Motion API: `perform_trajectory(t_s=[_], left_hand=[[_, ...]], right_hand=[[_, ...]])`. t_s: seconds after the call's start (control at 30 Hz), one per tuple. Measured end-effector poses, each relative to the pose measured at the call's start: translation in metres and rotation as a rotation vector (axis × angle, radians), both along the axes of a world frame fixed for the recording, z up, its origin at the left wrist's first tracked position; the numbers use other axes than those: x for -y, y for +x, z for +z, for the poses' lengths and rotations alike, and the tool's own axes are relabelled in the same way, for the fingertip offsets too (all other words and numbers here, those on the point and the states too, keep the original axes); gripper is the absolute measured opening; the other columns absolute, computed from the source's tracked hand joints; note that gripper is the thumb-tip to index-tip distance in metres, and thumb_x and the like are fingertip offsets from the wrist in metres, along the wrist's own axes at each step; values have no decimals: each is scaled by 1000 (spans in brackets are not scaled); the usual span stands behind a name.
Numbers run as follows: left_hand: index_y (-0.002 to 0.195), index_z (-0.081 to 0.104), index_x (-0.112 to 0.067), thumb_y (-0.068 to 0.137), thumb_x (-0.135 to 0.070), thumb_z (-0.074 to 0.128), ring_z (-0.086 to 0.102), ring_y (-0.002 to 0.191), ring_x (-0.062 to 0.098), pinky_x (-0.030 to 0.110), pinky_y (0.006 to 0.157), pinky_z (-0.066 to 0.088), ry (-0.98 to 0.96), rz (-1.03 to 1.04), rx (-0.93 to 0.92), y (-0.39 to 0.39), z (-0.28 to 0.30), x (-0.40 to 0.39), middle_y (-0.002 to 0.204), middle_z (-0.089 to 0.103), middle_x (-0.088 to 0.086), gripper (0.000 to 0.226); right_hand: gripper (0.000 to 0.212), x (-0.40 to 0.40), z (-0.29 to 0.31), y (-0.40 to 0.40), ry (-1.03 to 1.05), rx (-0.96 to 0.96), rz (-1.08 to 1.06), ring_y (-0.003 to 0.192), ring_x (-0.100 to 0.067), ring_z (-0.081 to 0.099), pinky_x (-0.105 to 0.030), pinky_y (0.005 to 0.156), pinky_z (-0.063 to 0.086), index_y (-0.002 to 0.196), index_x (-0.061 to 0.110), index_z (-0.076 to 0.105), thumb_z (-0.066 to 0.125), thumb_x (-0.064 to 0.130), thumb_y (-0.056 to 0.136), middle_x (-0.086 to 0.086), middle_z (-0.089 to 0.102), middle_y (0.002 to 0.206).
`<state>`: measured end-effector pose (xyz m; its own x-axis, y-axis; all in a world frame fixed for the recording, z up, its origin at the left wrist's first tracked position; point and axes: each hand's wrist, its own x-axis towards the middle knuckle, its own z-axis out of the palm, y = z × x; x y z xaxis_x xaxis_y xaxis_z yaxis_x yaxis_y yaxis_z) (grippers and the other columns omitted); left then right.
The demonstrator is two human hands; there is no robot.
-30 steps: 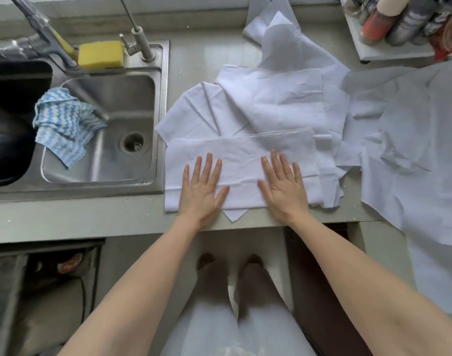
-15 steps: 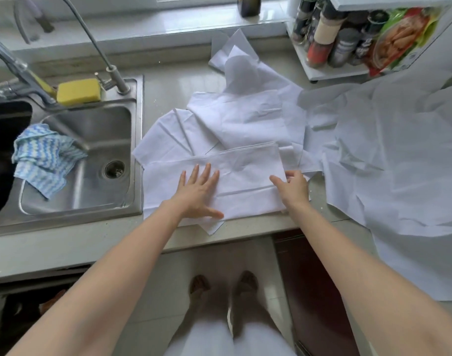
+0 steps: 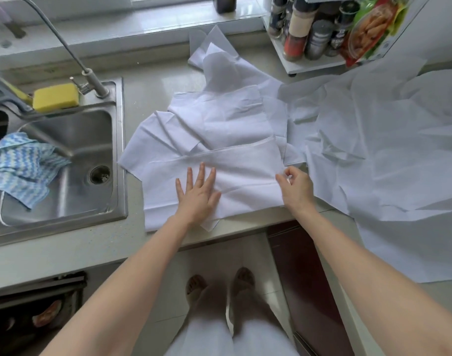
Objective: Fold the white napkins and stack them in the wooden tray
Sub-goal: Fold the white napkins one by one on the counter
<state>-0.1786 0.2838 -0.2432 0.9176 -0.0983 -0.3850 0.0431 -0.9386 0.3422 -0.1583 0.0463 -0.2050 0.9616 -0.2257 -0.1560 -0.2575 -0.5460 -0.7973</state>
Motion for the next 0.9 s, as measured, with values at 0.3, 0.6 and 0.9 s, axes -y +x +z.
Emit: perform_trajectory(t_s=[0.3, 0.6, 0.9], left_hand=[[149, -16, -36, 69, -76, 59, -33, 140, 30, 64, 105, -20, 53, -31, -110, 21, 17, -2, 154, -32, -5, 117], [148, 30, -21, 87, -50, 62, 4, 148, 23, 42, 116, 6, -342, 358, 165, -5, 29, -48, 160, 10, 2, 75], [132, 44, 0, 99, -54, 32, 54, 118, 32, 39, 95, 45, -1220, 1298, -322, -47, 59, -127, 126, 55, 19, 64]], right_hand=[[22, 2, 19, 5, 22, 47, -25, 54, -9, 36, -18, 52, 29, 70, 5, 51, 60, 13, 88, 4, 42, 57], [33, -49, 68, 7, 305, 12, 30, 50, -2, 33, -15, 47, 27, 61, 14, 42, 63, 18, 86, 10, 38, 56], [17, -191, 47, -16, 51, -119, 395, 73, -29, 63, -44, 67, 54, 72, 5, 57, 59, 15, 85, -12, 62, 76]])
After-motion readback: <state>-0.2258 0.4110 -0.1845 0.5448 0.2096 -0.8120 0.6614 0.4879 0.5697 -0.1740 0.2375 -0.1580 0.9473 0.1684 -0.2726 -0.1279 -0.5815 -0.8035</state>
